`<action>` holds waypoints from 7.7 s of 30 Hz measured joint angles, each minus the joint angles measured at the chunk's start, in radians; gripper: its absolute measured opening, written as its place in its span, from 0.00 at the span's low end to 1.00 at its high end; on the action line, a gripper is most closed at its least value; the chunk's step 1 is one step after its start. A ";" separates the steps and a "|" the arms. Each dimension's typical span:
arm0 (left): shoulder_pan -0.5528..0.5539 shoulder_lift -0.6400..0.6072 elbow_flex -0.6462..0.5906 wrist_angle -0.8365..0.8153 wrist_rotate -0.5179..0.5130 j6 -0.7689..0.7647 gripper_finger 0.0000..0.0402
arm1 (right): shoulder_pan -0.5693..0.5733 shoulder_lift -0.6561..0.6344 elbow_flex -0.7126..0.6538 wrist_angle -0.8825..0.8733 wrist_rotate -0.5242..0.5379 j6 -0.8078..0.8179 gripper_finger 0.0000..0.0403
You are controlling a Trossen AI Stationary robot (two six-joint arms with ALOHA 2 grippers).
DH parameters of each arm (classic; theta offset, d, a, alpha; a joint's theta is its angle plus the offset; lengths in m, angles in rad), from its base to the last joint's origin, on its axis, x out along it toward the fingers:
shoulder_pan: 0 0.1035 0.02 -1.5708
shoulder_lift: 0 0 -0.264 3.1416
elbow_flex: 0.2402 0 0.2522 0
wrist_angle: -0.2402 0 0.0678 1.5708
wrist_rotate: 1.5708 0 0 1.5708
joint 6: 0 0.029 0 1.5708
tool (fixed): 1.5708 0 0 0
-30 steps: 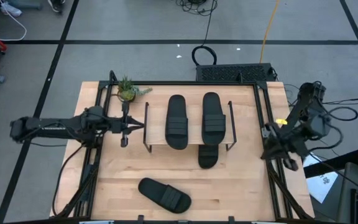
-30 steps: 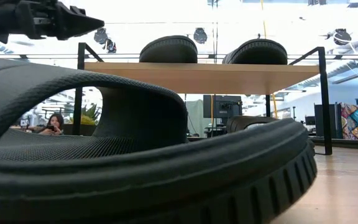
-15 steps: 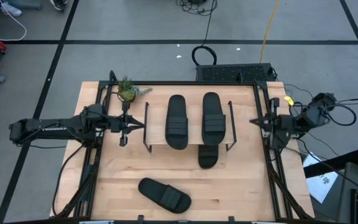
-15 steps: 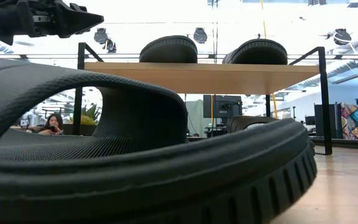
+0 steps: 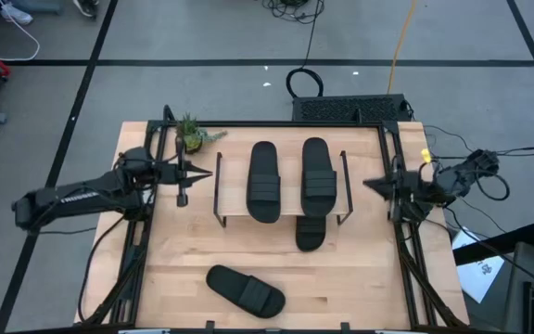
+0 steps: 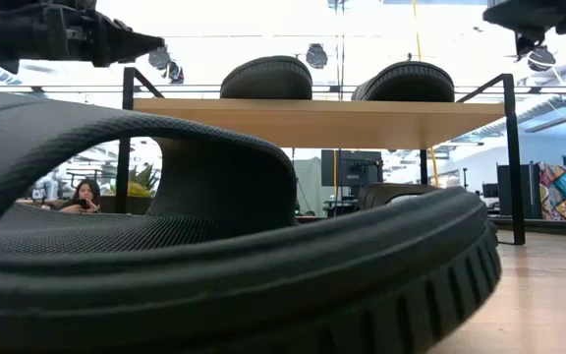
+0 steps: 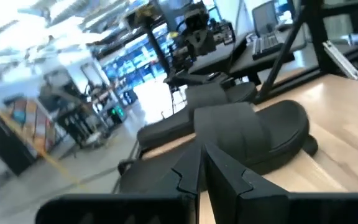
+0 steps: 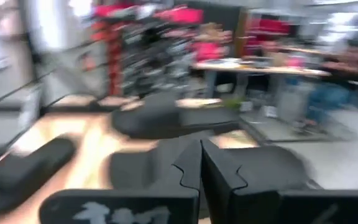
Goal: Pick and place slides into the shelf
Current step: Adjust the shelf, then put the black slipper under the shelf
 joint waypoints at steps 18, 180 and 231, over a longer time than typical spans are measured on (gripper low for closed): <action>0.083 0.000 -0.054 0.019 0.052 -0.225 0.02 | -0.090 -0.087 0.004 -0.143 -0.249 0.152 0.00; -0.878 0.376 0.166 -0.509 -1.208 -0.359 0.00 | -0.049 0.352 0.027 -0.245 -0.242 0.637 0.00; -1.190 0.336 0.157 -0.756 -1.072 -1.035 0.00 | 0.209 0.230 0.025 -0.489 -0.172 0.845 0.00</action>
